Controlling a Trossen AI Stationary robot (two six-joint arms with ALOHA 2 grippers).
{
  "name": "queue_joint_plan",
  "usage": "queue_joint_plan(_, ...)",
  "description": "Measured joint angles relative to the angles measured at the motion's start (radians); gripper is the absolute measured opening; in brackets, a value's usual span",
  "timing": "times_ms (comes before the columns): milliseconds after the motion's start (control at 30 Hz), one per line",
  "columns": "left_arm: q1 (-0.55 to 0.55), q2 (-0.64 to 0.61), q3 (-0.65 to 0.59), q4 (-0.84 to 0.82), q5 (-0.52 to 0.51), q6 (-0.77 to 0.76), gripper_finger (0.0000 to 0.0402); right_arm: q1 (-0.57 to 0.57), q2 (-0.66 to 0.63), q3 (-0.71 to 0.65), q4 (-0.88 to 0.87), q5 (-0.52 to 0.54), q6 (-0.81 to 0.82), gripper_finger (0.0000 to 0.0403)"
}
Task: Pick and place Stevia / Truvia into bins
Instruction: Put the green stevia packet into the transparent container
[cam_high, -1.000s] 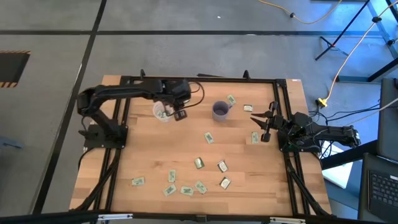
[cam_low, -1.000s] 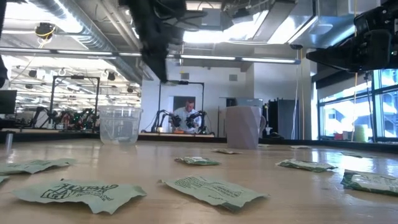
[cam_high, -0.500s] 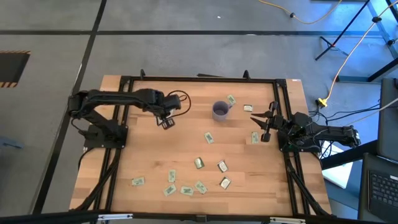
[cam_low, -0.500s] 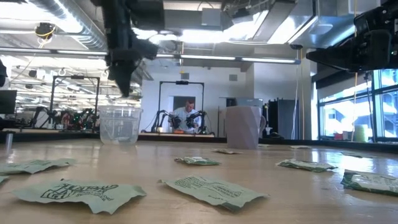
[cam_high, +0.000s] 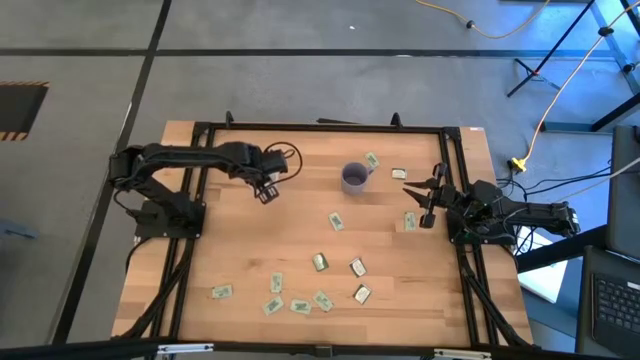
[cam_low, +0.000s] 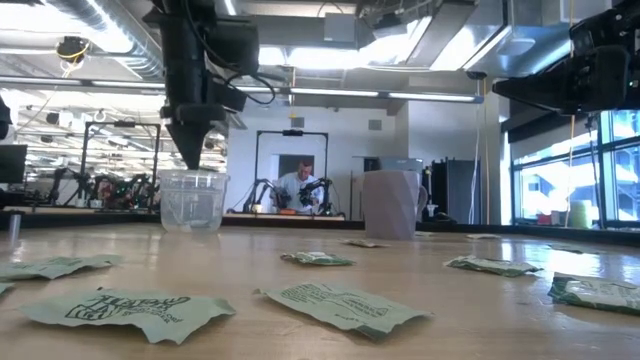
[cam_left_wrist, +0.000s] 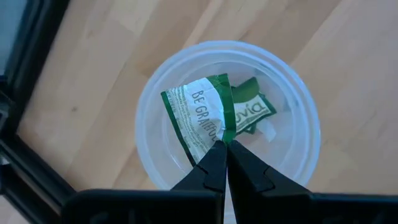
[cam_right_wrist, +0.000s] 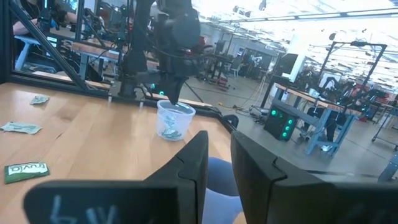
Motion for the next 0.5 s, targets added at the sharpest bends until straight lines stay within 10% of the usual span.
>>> queue_joint_plan(500,0.011,0.0,0.0,0.0,0.041,0.0,0.004,0.0,0.0,0.0,-0.001,0.0,0.0,0.0075)
